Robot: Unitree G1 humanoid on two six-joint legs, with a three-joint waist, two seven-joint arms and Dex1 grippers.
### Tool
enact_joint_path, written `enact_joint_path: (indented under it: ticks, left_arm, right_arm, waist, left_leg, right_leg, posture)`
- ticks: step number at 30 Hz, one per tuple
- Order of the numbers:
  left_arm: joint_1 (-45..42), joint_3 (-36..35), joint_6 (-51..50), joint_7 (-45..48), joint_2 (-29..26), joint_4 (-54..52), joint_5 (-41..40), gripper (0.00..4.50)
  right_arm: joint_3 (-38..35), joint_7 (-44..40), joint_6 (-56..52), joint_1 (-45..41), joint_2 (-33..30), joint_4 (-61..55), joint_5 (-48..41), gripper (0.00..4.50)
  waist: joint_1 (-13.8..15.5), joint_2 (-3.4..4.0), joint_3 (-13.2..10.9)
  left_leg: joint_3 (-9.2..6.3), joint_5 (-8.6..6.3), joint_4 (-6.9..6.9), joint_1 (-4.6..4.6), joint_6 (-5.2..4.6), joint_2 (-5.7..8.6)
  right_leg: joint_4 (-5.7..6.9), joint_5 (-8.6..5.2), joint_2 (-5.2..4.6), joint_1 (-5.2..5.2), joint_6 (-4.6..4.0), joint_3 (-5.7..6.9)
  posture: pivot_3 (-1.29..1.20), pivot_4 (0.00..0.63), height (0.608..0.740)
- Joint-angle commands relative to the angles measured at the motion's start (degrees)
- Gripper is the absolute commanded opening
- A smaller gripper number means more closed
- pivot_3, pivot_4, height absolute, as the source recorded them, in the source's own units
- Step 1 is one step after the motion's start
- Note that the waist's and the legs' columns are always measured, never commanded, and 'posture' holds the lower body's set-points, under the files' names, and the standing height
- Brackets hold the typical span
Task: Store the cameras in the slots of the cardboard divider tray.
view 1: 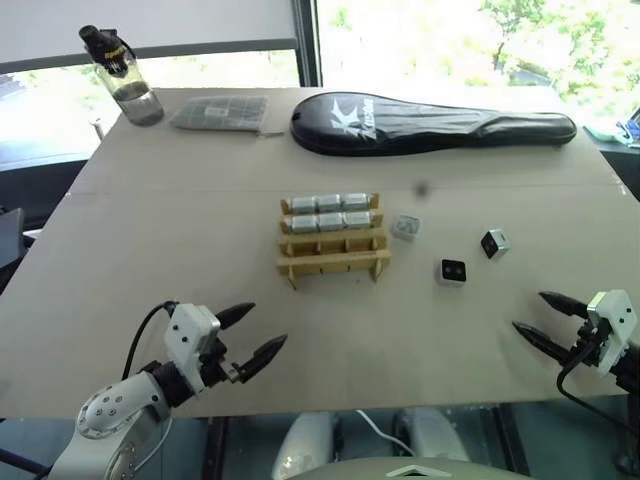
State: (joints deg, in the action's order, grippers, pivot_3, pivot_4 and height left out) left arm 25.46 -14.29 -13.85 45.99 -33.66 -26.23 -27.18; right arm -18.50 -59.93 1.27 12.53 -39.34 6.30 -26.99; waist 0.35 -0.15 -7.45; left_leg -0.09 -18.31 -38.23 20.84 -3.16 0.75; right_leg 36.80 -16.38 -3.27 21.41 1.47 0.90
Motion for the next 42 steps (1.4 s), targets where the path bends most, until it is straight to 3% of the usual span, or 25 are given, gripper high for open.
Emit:
enact_joint_path:
  ticks: [1,25,29,35,42]
  left_arm:
    - [-0.19,-0.94,-0.18,0.14,-0.1,-1.57,-1.46,4.46]
    - [-3.34,-0.6,-0.34,4.34,-2.24,-1.61,-2.93,4.46]
    - [-6.52,-1.65,-0.15,9.92,-6.26,-0.08,-4.52,4.46]
    - [-15.48,-4.24,-5.94,17.63,-14.39,-2.02,-14.24,4.46]
    - [-24.78,-4.89,-6.74,25.9,-22.84,1.26,-15.41,4.46]
  right_arm:
    - [-0.81,-1.18,2.44,-0.82,0.39,0.47,-0.1,4.48]
    - [-1.39,4.45,4.35,1.39,3.46,-1.26,2.13,4.48]
    - [-1.66,12.16,2.84,-1.13,5.54,-2.49,3.91,4.48]
    - [1.25,25.49,-4.6,-6.17,12.15,-10.71,5.67,4.48]
    - [4.16,38.04,-10.15,-14.8,18.11,-12.75,10.1,4.48]
  waist:
    - [0.12,0.0,0.0]
    - [0.43,0.04,-0.01]
    - [0.38,0.05,0.0]
    - [0.3,0.13,-0.01]
    - [0.09,0.2,-0.06]
  left_leg:
    - [0.0,0.0,0.0,0.0,0.0,0.0]
    - [0.0,0.0,-0.02,-0.01,0.01,0.0]
    - [0.0,0.01,-0.04,-0.02,0.02,0.0]
    - [0.0,0.01,-0.07,0.03,0.03,0.02]
    - [-0.01,0.05,-0.08,0.08,0.1,0.06]
  right_leg:
    - [0.0,0.0,0.0,0.0,0.0,0.0]
    - [0.02,0.0,0.0,-0.01,0.0,0.0]
    - [0.04,0.0,0.01,0.0,0.0,0.01]
    - [0.11,0.0,0.03,0.06,0.0,0.0]
    - [0.16,0.0,0.08,0.15,0.0,0.01]
  posture:
    - [0.0,0.15,0.74]
    - [0.0,0.15,0.74]
    - [0.0,0.15,0.74]
    - [0.0,0.15,0.74]
    - [0.0,0.15,0.74]
